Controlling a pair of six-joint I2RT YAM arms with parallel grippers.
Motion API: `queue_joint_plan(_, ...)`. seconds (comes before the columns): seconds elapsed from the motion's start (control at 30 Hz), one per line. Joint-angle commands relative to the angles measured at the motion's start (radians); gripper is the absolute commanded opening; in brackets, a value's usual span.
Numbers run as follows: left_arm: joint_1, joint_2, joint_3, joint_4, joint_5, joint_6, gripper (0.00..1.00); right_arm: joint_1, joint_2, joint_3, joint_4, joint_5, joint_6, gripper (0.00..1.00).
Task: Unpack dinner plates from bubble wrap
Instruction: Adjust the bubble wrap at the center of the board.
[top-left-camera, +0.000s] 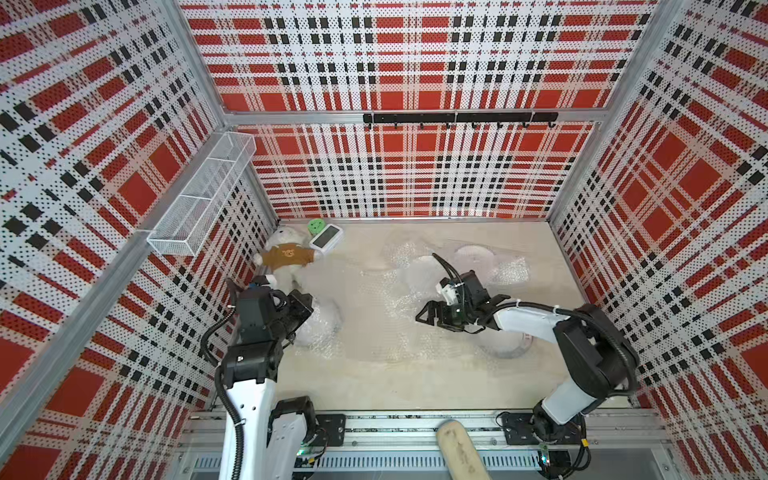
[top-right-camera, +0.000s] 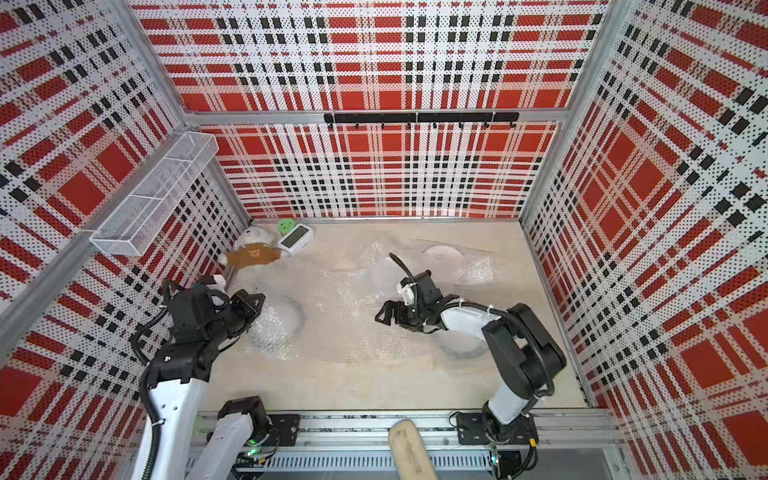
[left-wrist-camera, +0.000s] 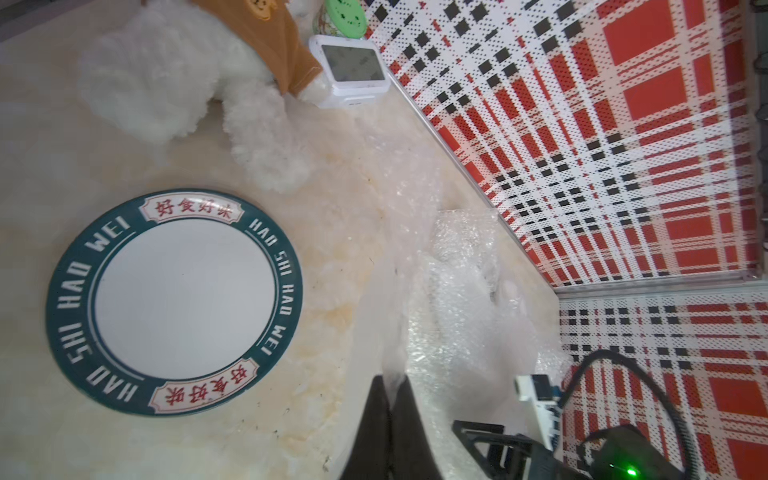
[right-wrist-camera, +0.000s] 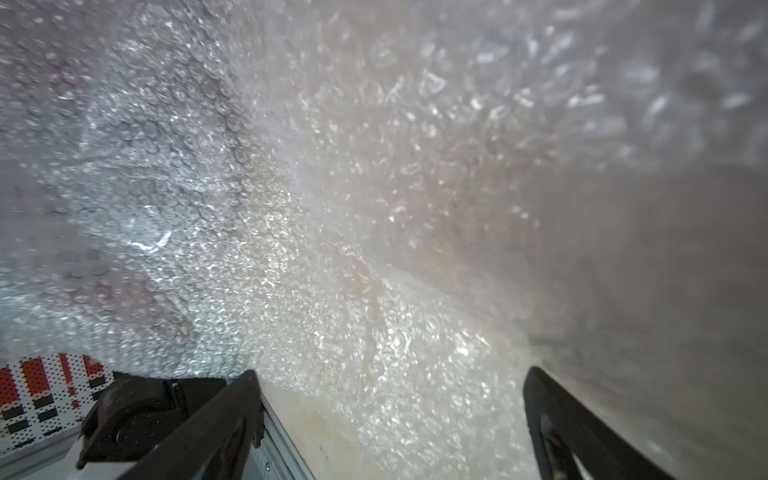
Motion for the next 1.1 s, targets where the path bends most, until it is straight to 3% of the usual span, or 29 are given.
queue_joint_plan(0.0,0.008,0.027,0.056,0.052,0.080,0.011,0.00,0.040,0.064,0.036,0.153,-0.012,0.074,1.00)
queue_joint_plan(0.2,0.000,0.053,0.054,0.083,0.184,0.019,0.00,0.137,0.156,0.096,0.260,-0.003,0.142,1.00)
queue_joint_plan(0.37,-0.014,0.045,0.037,0.096,0.186,0.021,0.00,0.198,0.234,0.161,0.408,-0.046,0.258,1.00)
queue_joint_plan(0.5,-0.047,0.064,0.047,0.107,0.187,0.024,0.00,0.191,0.196,0.187,0.407,-0.057,0.270,1.00)
queue_joint_plan(0.8,-0.299,0.157,0.086,0.143,0.112,0.060,0.00,0.025,-0.055,0.238,-0.002,0.044,0.074,1.00)
queue_joint_plan(1.07,-0.642,0.303,0.084,0.290,-0.021,0.011,0.00,-0.141,-0.224,0.259,-0.271,0.068,-0.055,1.00)
